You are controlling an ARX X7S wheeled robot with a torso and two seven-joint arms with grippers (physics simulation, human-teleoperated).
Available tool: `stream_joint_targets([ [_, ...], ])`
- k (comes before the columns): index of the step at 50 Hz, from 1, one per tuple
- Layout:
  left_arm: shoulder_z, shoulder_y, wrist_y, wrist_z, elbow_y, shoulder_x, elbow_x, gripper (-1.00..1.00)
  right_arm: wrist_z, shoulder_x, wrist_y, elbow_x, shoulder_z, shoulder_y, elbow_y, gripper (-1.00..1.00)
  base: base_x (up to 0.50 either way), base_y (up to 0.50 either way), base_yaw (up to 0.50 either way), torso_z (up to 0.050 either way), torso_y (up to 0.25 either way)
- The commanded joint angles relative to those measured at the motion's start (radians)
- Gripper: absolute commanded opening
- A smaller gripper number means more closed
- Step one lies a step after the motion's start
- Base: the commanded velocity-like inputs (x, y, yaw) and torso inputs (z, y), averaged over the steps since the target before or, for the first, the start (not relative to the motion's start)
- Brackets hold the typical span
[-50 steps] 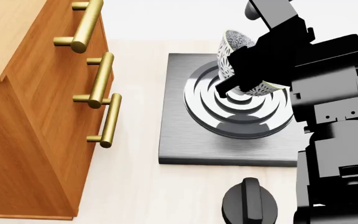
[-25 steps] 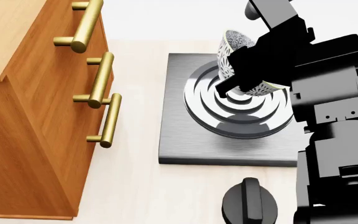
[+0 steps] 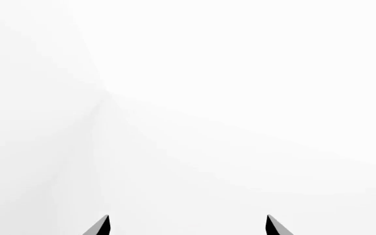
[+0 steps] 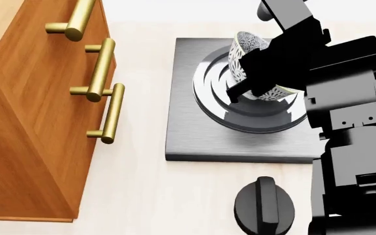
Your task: Put the bowl on the stove.
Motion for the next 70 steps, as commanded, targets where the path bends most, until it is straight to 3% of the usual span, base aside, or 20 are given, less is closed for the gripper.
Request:
stream_joint_targets([
  [1,-0.017,0.001,0.001,0.022,-0.001,0.019,0.028,1.0,-0.017,-0.02,-0.006,-0.01,0.034,0.007,0.0,-1.0,0.0,0.0,0.0,0.0,0.0],
  [24,-0.017,0.0,0.002,0.019,-0.005,0.016,0.026,1.0,-0.017,-0.02,-0.006,-0.01,0.034,0.007,0.0,-1.0,0.0,0.0,0.0,0.0,0.0],
  [25,-0.015,0.0,0.002,0.019,-0.005,0.016,0.027,1.0,-0.017,-0.02,-0.006,-0.01,0.034,0.007,0.0,1.0,0.0,0.0,0.0,0.0,0.0],
  [56,-0.015,0.006,0.016,0.02,-0.008,0.019,0.022,1.0,-0.017,-0.02,-0.006,-0.01,0.034,0.007,0.0,1.0,0.0,0.0,0.0,0.0,0.0],
  [57,-0.015,0.006,0.016,0.019,-0.009,0.019,0.021,1.0,-0.066,-0.016,0.109,-0.01,0.184,-0.106,0.0,1.0,0.0,0.0,0.0,0.0,0.0],
  [58,-0.015,0.007,0.017,0.02,-0.01,0.02,0.02,1.0,-0.071,-0.016,0.083,-0.006,0.284,-0.106,0.0,1.0,0.0,0.0,0.0,0.0,0.0],
  [70,-0.003,0.005,0.014,0.02,-0.009,0.021,0.023,1.0,-0.103,-0.016,-0.111,0.005,0.383,-0.094,0.0,1.0,0.0,0.0,0.0,0.0,0.0],
])
